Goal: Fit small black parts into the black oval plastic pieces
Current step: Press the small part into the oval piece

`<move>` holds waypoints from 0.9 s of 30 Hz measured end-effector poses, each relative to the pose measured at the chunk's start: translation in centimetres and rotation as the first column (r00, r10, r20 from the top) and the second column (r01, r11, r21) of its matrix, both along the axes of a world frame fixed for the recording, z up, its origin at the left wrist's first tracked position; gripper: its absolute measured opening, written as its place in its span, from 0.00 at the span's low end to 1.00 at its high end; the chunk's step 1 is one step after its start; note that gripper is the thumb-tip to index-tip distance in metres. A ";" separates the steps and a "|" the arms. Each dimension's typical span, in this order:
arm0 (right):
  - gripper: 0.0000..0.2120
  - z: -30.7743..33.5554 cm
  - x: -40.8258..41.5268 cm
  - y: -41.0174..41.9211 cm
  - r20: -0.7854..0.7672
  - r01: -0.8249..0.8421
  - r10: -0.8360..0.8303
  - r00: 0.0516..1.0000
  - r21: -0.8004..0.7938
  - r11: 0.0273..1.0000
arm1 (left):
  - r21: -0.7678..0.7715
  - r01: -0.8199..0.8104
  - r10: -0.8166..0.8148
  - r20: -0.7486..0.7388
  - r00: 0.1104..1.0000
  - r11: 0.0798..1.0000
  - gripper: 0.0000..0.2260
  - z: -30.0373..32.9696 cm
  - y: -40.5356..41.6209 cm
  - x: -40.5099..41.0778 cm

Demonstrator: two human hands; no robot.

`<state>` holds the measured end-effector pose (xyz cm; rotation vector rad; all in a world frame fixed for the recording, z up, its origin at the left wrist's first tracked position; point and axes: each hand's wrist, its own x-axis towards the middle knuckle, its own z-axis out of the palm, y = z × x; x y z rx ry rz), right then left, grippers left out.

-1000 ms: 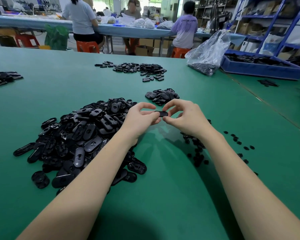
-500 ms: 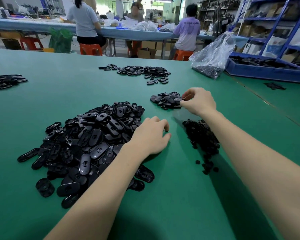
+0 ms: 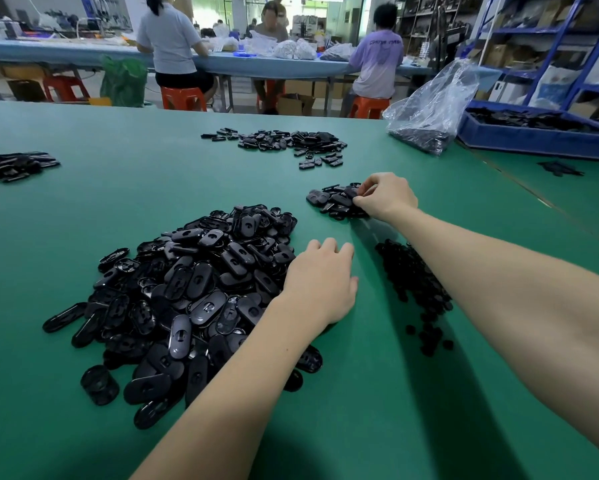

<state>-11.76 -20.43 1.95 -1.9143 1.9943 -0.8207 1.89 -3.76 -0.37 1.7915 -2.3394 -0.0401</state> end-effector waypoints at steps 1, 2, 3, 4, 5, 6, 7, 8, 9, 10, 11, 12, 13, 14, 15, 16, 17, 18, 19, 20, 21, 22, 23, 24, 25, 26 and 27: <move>0.03 0.1 -0.1 0.1 0.014 -0.008 0.008 1.000 0.002 1.000 | 0.002 -0.002 0.002 0.010 1.000 1.000 0.16 0.0 0.0 -0.1; 0.04 0.2 -0.2 0.3 0.028 -0.016 0.016 0.999 0.002 1.000 | 0.006 -0.003 0.003 0.018 1.000 1.000 0.16 0.0 0.0 -0.1; 0.04 0.2 -0.2 0.5 0.041 -0.023 0.023 0.999 -0.001 1.000 | 0.009 -0.003 0.003 0.022 1.000 1.000 0.16 0.1 0.0 -0.1; 0.04 0.3 -0.3 0.8 0.054 -0.030 0.031 0.998 -0.007 1.000 | 0.012 -0.003 0.003 0.021 1.000 1.000 0.16 0.1 0.0 -0.1; 0.04 0.3 -0.4 1.0 0.069 -0.036 0.037 0.997 -0.014 0.999 | 0.015 -0.005 0.004 0.014 1.000 1.000 0.16 0.1 0.0 -0.1; 0.05 0.4 -0.6 1.2 0.080 -0.040 0.042 0.996 -0.024 0.999 | 0.017 -0.006 0.006 0.002 1.000 1.000 0.16 0.1 0.0 -0.1; 0.04 0.4 -0.6 1.5 0.083 -0.047 0.049 0.995 -0.029 0.998 | 0.020 -0.010 0.010 -0.010 1.000 1.000 0.17 0.1 0.1 -0.2; 0.04 0.5 -0.7 1.9 0.075 -0.066 0.068 0.995 -0.026 0.997 | 0.022 -0.014 0.014 -0.018 1.000 1.000 0.17 0.0 0.1 -0.3; 0.03 0.6 -0.7 2.4 0.065 -0.096 0.097 0.993 -0.015 0.995 | 0.023 -0.018 0.019 -0.020 1.000 1.000 0.17 0.0 0.2 -0.4; 0.03 0.7 -0.7 2.8 0.062 -0.128 0.128 0.990 -0.004 0.992 | 0.022 -0.021 0.021 -0.018 1.000 1.000 0.17 -0.1 0.2 -0.5; 0.03 0.8 -0.7 3.3 0.070 -0.155 0.154 0.986 0.003 0.988 | 0.019 -0.023 0.023 -0.017 1.000 1.000 0.18 -0.2 0.2 -0.5; 0.03 0.8 -0.7 3.9 0.089 -0.173 0.172 0.981 0.007 0.985 | 0.018 -0.025 0.025 -0.017 1.000 1.000 0.18 -0.2 0.2 -0.6; 0.04 0.8 -0.8 4.6 0.117 -0.182 0.180 0.977 0.008 0.983 | 0.016 -0.026 0.027 -0.017 1.000 1.000 0.18 -0.2 0.2 -0.6; 0.04 0.8 -0.8 5.4 0.144 -0.187 0.184 0.972 0.004 0.982 | 0.010 -0.027 0.027 -0.020 0.999 1.000 0.19 -0.2 0.1 -0.5; 0.03 0.7 -0.8 6.2 0.161 -0.191 0.190 0.969 -0.005 0.981 | 0.009 -0.028 0.028 -0.025 0.999 1.000 0.20 -0.2 0.0 -0.5; 0.03 0.5 -0.9 7.0 0.166 -0.196 0.196 0.966 -0.020 0.980 | 0.014 -0.026 0.027 -0.031 0.999 1.000 0.20 -0.1 -0.1 -0.4; 0.03 0.4 -0.9 7.8 0.165 -0.198 0.201 0.966 -0.035 0.980 | 0.030 -0.021 0.022 -0.037 0.999 0.999 0.20 -0.1 -0.2 -0.2; 0.03 0.4 -0.8 8.6 0.160 -0.199 0.204 0.966 -0.044 0.979 | 0.049 -0.011 0.013 -0.049 0.999 0.999 0.19 0.1 -0.3 -0.1; 0.03 0.4 -0.8 9.3 0.149 -0.202 0.207 0.967 -0.045 0.978 | 0.070 0.003 0.002 -0.074 0.997 0.998 0.18 0.3 -0.4 0.2; 0.03 0.4 -0.9 9.9 0.134 -0.206 0.210 0.968 -0.041 0.978 | 0.085 0.019 -0.007 -0.132 0.991 0.996 0.15 0.6 -0.6 0.5; 0.03 0.5 -1.0 10.4 0.114 -0.212 0.215 0.970 -0.033 0.977 | 0.090 0.032 -0.010 -0.227 0.974 0.995 0.11 1.2 -0.7 0.9; 0.03 0.6 -1.2 10.9 0.092 -0.220 0.221 0.971 -0.022 0.975 | 0.077 0.037 -0.008 -0.340 0.940 0.996 0.07 1.8 -0.7 1.3; 0.04 0.8 -1.4 11.2 0.076 -0.229 0.229 0.970 -0.011 0.973 | 0.043 0.023 -0.002 -0.426 0.905 0.999 0.03 2.5 -0.8 1.8; 0.04 0.9 -1.7 11.4 0.069 -0.236 0.235 0.970 -0.002 0.972 | -0.001 -0.004 0.003 -0.458 0.889 1.000 0.00 3.2 -0.9 2.4; 0.04 0.9 -1.9 11.5 0.068 -0.239 0.238 0.969 0.007 0.971 | -0.034 -0.041 0.021 -0.448 0.894 0.999 0.01 3.7 -1.0 3.0; 0.04 1.0 -2.2 11.6 0.070 -0.241 0.239 0.969 0.018 0.970 | -0.041 -0.076 0.052 -0.419 0.907 0.996 0.01 4.1 -1.1 3.7; 0.04 0.9 -2.4 11.7 0.071 -0.242 0.239 0.968 0.032 0.970 | -0.030 -0.114 0.094 -0.374 0.923 0.993 0.02 4.3 -1.1 4.5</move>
